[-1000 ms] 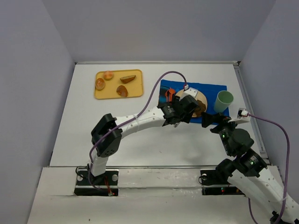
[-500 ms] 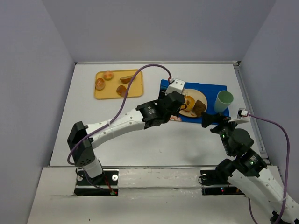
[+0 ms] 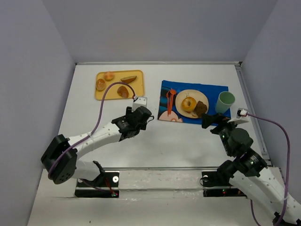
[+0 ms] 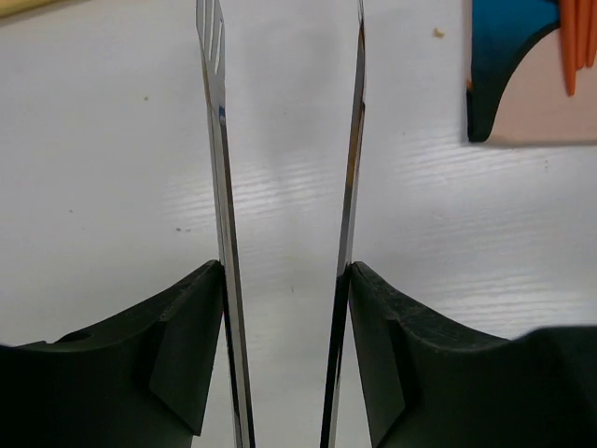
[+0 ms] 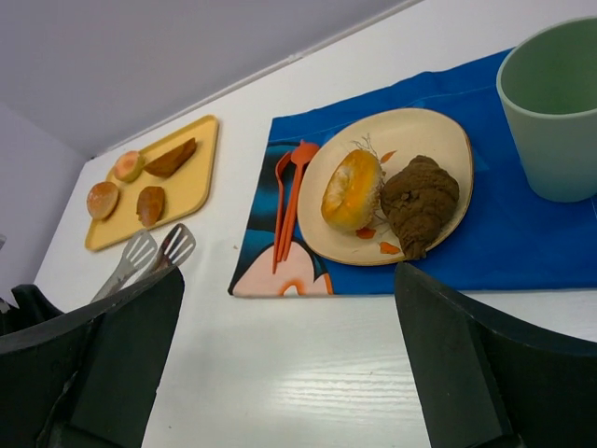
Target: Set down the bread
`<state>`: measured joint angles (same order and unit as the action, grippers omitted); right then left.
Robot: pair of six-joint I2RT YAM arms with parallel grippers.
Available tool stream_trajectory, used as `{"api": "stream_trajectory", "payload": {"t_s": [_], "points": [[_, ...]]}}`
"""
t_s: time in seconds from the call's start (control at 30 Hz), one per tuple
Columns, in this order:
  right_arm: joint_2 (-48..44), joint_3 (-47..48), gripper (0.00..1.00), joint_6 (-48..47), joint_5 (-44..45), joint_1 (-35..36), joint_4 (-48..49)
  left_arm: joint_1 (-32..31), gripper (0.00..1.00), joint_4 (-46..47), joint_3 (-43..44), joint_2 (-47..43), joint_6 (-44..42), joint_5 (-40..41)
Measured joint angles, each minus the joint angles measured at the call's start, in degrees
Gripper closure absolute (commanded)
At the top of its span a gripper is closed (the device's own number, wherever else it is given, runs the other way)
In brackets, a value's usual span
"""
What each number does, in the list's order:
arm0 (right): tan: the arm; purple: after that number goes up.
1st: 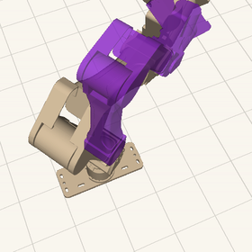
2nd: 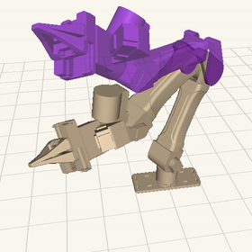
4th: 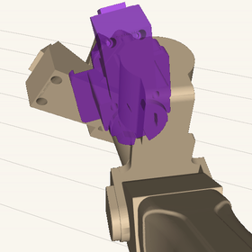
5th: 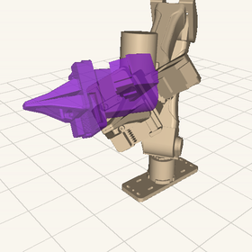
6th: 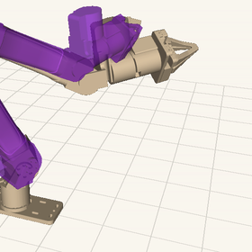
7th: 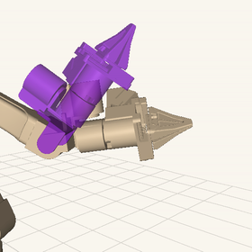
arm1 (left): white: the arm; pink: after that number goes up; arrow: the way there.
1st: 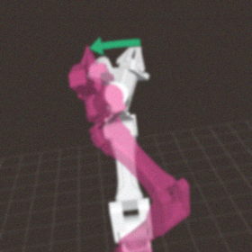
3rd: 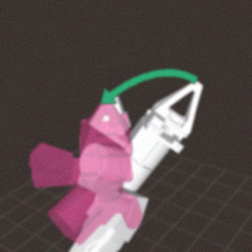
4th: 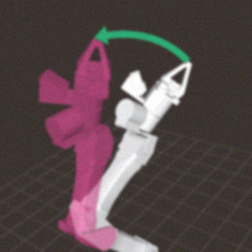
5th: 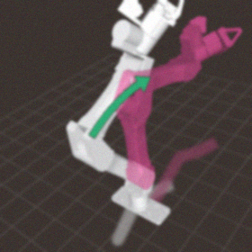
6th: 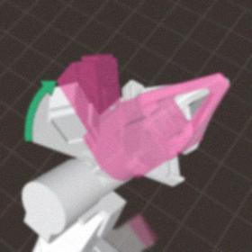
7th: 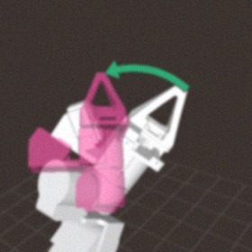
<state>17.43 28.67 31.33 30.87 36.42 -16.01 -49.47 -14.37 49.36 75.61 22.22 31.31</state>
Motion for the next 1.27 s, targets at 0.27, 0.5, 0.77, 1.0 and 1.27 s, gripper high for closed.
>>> {"api": "stream_trajectory", "payload": {"t_s": [0.27,0.5,0.77,1.0,1.27], "points": [[1.75,0.00,0.00,0.07,-0.22,0.00,-0.07,-0.31,0.28,1.73,-6.10,0.28,3.45,-1.29],[1.64,0.00,0.00,0.07,-0.33,0.00,-0.07,0.09,0.10,0.37,-6.14,6.03,6.23,-0.79],[1.36,0.00,0.00,0.15,-0.46,0.00,-0.07,0.15,0.01,-3.50,-4.42,3.41,8.72,0.59],[1.38,0.00,0.00,1.44,0.63,0.00,-0.13,0.15,0.01,-5.29,-1.51,-9.90,11.19,1.68],[1.84,0.00,0.00,2.08,2.43,0.00,-0.39,0.15,0.01,-2.82,-1.03,-28.63,13.88,5.20]]}}
